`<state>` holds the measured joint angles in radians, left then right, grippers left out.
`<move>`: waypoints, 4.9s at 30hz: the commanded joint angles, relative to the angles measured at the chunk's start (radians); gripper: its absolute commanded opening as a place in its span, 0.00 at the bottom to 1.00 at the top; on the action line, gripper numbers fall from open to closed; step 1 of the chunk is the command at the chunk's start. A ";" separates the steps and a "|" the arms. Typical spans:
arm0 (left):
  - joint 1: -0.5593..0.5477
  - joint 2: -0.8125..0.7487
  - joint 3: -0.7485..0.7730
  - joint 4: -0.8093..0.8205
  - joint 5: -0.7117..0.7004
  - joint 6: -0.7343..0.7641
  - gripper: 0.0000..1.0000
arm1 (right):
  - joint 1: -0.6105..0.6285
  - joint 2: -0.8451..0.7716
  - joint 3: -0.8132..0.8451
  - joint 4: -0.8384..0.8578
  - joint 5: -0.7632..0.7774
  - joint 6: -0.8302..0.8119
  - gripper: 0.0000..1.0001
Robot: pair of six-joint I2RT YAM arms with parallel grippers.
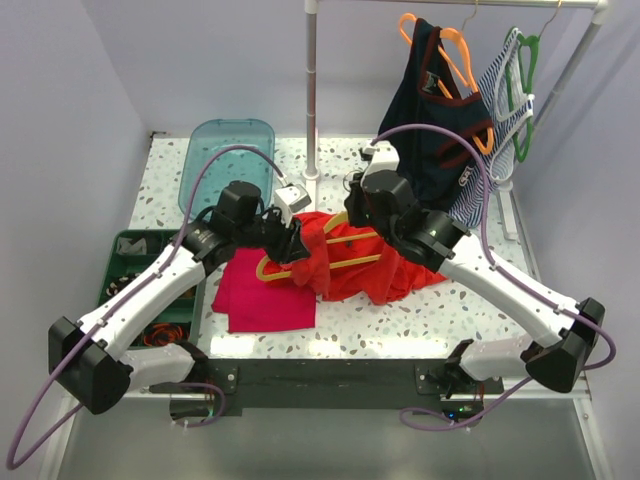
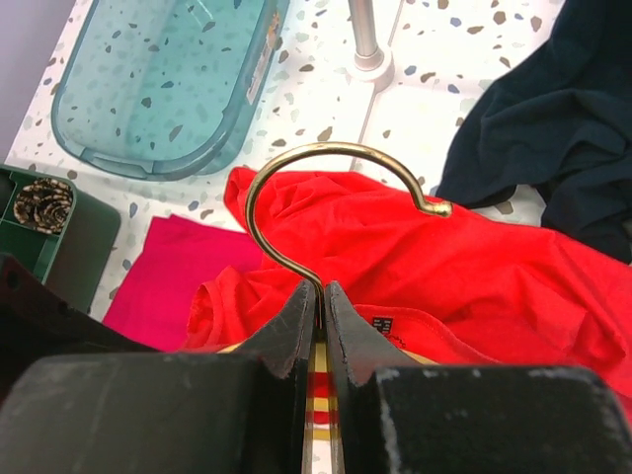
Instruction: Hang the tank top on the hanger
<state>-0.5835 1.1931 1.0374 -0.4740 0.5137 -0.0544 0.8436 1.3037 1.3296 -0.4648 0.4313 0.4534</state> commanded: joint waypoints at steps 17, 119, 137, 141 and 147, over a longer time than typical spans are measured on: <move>-0.102 -0.079 -0.034 0.167 -0.142 -0.065 0.00 | 0.005 -0.044 0.071 0.005 0.015 -0.036 0.64; -0.102 0.068 1.106 -0.086 -0.618 -0.009 0.00 | -0.118 0.382 -0.172 0.964 -0.057 0.036 0.97; -0.102 0.063 1.047 -0.077 -0.606 -0.027 0.00 | -0.270 0.434 0.085 0.710 -0.140 -0.041 0.97; -0.102 0.065 0.978 -0.060 -0.606 -0.045 0.00 | -0.273 0.473 0.083 0.700 -0.207 -0.030 0.97; -0.101 0.086 0.880 -0.040 -0.600 -0.082 0.00 | -0.273 0.467 -0.050 0.779 -0.278 0.028 0.96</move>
<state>-0.6842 1.2812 1.9644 -0.6186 -0.0902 -0.0978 0.5720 1.7885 1.3430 0.2474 0.2153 0.4389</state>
